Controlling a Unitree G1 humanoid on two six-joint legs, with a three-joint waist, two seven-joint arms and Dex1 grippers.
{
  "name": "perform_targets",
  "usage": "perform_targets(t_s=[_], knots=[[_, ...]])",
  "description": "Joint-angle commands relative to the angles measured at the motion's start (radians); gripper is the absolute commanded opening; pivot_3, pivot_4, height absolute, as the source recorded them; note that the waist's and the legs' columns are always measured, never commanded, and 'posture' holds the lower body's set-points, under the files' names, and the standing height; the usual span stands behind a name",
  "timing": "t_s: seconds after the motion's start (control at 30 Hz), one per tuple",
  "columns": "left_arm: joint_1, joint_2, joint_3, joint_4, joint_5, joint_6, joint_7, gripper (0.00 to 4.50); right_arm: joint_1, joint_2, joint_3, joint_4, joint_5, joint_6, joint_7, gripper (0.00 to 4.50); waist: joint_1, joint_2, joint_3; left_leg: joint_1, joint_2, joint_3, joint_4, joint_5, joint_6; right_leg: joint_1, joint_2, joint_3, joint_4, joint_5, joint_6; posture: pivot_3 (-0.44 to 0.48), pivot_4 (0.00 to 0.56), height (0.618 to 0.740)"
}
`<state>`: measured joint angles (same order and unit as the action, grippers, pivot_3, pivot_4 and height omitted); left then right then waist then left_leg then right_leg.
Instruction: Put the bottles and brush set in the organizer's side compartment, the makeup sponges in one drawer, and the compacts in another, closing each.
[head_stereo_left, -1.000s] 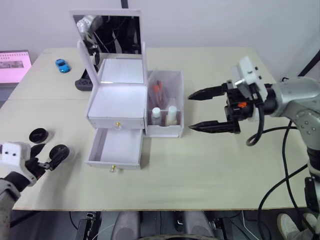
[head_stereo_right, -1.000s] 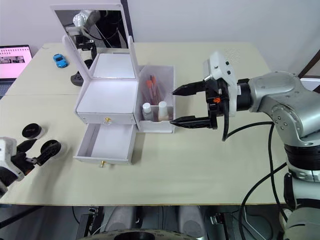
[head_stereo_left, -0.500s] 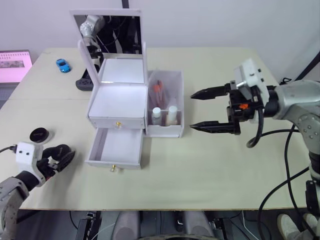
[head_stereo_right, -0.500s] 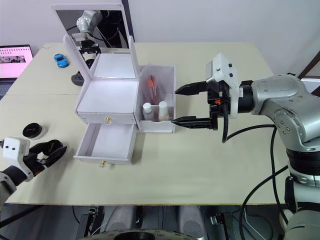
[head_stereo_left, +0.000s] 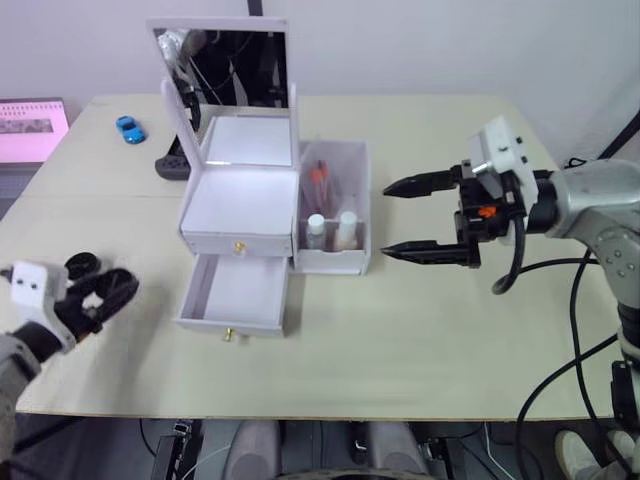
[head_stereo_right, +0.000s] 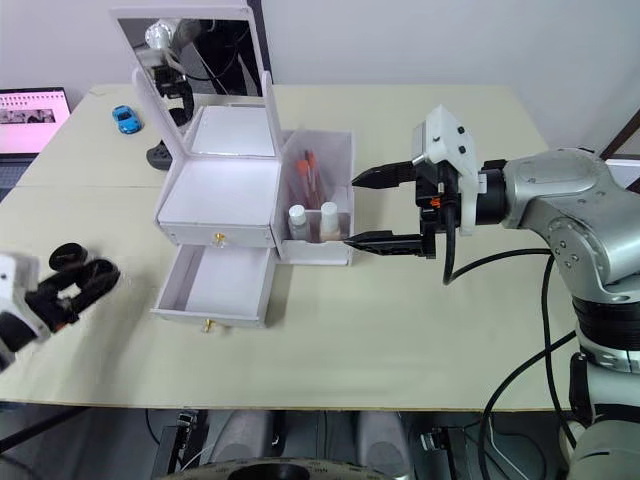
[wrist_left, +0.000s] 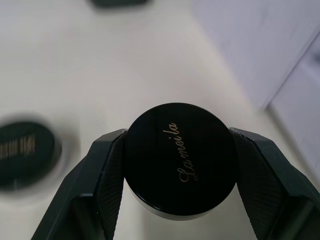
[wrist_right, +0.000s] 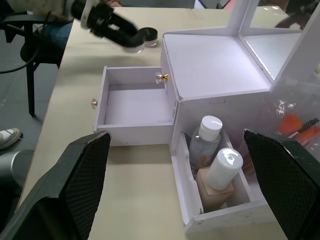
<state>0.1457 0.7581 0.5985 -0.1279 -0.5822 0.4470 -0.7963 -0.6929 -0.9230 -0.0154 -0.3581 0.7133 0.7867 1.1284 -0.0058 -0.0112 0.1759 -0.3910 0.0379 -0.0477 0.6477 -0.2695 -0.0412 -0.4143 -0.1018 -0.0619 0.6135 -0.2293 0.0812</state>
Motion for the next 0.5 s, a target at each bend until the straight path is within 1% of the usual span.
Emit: perform_targets(t_s=[0.03, 0.13, 0.23, 0.3, 0.5], knots=[[-0.031, 0.079, 0.056, -0.066, -0.102, -0.001, -0.14, 2.61, -0.019, -0.008, -0.028, -0.012, 0.005, -0.021, 0.011, 4.5, -0.005, 0.001, 0.0, 0.0, 0.0, 0.001, 0.0, 0.0, 0.0, 0.0, 0.0, 0.0, 0.0, 0.0, 0.0, 0.0, 0.15, 0.73], [-0.064, 0.146, 0.042, -0.098, -0.172, 0.059, -0.22, 2.61, -0.015, -0.01, -0.03, -0.012, 0.003, -0.024, 0.016, 4.5, -0.008, 0.001, 0.0, 0.0, 0.0, 0.004, -0.001, 0.0, 0.0, -0.002, 0.0, 0.002, -0.001, 0.0, 0.0, 0.0, 0.15, 0.73], [-0.093, 0.201, -0.022, -0.16, -0.209, 0.113, -0.271, 2.61, -0.009, -0.012, -0.035, -0.023, 0.012, -0.019, 0.016, 4.5, -0.007, 0.001, 0.0, 0.0, 0.001, 0.006, -0.002, 0.0, 0.0, -0.003, 0.0, 0.003, 0.0, 0.0, 0.0, 0.0, 0.15, 0.73], [-0.103, 0.219, -0.076, -0.203, -0.199, 0.123, -0.285, 2.61, -0.002, -0.012, -0.041, -0.035, 0.018, -0.015, 0.011, 4.5, -0.007, 0.001, 0.0, 0.0, 0.001, 0.007, -0.002, 0.0, 0.0, -0.004, 0.0, 0.004, 0.0, 0.0, 0.0, 0.0, 0.15, 0.73], [-0.092, 0.19, -0.198, -0.227, -0.098, 0.055, -0.283, 2.61, 0.032, -0.02, -0.071, -0.075, 0.037, 0.002, -0.023, 4.5, -0.007, 0.001, 0.0, 0.0, 0.002, 0.012, -0.002, 0.0, 0.0, -0.005, 0.0, 0.007, 0.001, 0.0, 0.0, 0.0, 0.15, 0.73]])
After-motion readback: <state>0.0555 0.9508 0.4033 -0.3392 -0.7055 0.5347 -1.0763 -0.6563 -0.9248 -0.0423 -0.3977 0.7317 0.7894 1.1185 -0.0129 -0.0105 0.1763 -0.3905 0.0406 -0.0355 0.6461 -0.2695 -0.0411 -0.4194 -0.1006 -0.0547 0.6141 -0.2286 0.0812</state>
